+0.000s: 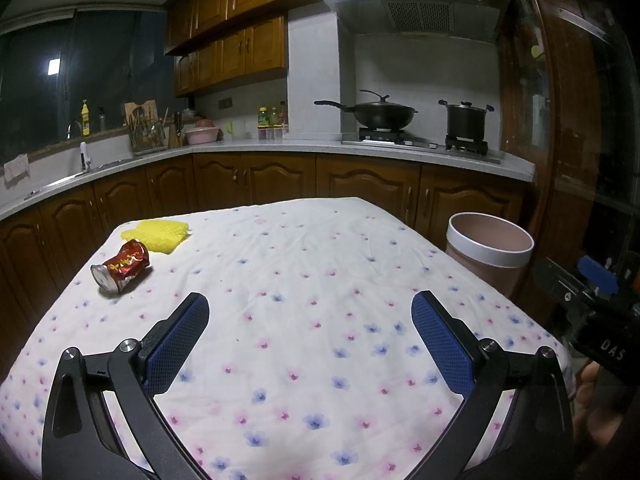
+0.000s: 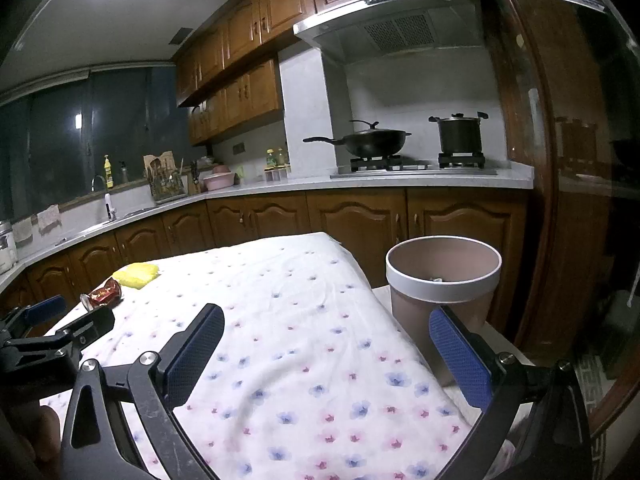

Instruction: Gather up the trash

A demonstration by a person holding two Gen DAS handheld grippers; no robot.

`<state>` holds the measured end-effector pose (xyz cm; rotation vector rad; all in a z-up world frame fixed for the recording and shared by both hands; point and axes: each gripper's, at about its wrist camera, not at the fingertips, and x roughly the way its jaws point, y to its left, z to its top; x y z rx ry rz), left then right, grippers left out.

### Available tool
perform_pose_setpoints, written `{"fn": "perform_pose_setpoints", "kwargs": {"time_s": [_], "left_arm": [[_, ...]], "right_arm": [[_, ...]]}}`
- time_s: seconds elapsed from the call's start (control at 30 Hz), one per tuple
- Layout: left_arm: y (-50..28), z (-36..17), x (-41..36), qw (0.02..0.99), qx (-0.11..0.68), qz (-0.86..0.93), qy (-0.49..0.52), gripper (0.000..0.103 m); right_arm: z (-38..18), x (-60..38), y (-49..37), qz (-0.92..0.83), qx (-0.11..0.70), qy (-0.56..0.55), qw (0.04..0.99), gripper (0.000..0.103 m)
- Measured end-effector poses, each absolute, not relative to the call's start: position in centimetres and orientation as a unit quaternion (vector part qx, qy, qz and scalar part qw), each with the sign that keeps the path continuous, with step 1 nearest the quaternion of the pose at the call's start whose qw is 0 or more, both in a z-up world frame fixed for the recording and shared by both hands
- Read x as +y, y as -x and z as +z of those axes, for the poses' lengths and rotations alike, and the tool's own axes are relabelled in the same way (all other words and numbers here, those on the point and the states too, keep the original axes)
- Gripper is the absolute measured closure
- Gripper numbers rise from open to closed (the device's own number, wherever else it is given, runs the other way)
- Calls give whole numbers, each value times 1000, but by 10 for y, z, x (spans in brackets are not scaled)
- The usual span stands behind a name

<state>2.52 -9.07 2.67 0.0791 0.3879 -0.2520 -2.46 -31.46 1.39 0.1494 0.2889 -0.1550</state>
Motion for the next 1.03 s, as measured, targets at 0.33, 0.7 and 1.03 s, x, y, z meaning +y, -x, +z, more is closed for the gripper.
{"fn": "perform_pose_setpoints", "kwargs": {"time_s": [0.33,0.7,1.03], "left_arm": [[-26,26,-91,973,192,-125,-38,0],[-25,26,-91,973,193,-124,-38,0],[-28,27,-96,971,199,-129,-36,0]], "right_arm": [[15,-313,22,-75,146,-75,984,0],[16,-311,22,-75,146,-73,984,0],[16,-309,21,-74,149,-75,983,0]]}}
